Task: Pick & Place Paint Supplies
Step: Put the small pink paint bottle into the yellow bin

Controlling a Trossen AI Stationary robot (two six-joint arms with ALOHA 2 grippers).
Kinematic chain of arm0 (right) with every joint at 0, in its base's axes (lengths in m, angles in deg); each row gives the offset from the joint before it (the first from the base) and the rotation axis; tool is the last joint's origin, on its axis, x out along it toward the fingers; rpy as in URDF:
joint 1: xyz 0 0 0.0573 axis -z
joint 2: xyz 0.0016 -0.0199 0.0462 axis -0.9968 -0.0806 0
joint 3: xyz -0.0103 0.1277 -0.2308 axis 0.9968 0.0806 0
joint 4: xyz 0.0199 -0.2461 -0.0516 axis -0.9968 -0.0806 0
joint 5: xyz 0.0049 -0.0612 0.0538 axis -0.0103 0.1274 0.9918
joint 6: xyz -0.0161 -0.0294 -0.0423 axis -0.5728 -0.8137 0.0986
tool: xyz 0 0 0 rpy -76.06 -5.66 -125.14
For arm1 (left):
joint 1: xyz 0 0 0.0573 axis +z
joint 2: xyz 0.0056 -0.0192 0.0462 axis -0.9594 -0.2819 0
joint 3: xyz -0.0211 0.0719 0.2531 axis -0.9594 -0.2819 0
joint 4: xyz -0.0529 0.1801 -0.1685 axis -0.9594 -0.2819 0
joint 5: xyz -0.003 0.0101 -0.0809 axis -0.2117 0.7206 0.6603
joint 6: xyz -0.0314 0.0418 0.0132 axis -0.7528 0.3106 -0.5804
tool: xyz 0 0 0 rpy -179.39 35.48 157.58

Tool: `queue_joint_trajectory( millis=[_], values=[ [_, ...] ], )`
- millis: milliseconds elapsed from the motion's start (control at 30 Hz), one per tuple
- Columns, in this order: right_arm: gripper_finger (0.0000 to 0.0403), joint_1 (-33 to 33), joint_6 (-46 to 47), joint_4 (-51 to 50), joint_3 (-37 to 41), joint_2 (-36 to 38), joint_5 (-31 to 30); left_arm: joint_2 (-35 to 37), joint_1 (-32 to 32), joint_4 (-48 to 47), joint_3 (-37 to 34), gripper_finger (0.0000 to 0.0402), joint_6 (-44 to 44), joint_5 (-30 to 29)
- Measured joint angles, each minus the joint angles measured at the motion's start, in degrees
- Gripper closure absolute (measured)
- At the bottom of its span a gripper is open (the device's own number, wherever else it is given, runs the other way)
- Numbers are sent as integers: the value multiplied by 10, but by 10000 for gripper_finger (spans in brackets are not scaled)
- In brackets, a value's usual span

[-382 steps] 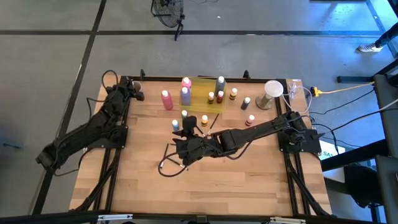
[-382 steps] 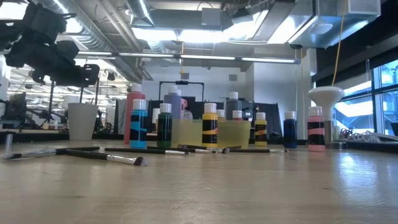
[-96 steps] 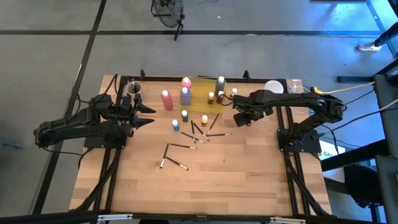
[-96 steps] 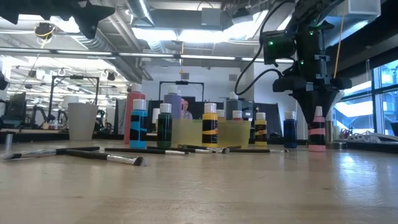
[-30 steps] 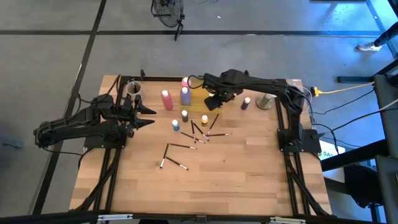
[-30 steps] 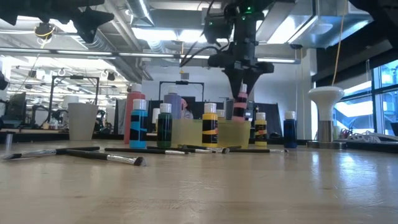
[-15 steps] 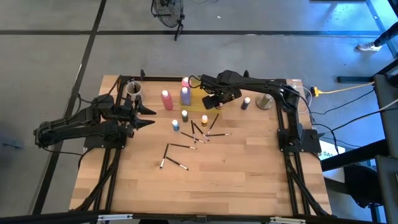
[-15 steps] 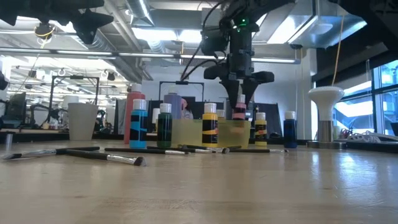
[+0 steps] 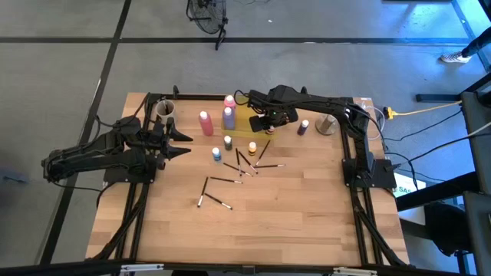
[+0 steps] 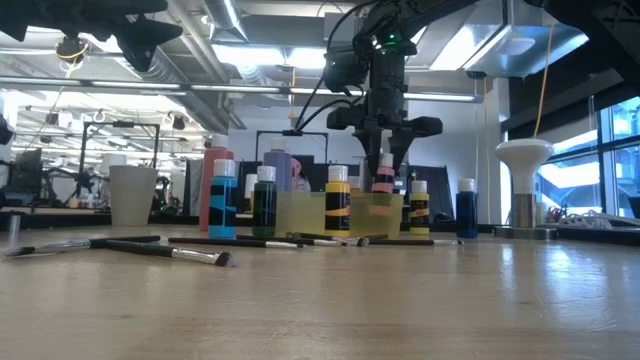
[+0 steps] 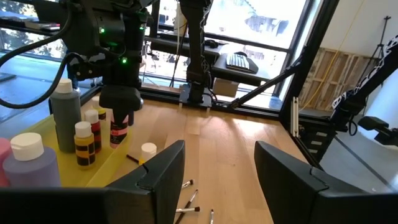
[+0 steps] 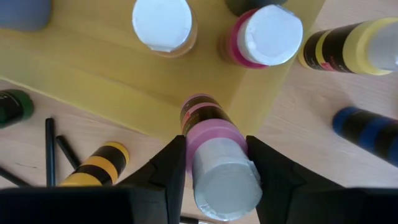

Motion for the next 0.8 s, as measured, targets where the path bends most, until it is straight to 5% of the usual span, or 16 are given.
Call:
queue_joint_trajectory(
  millis=[800],
  values=[
    [256,13,-30,10,1,-42,9,0,0,0,0,212,0,0]
  ],
)
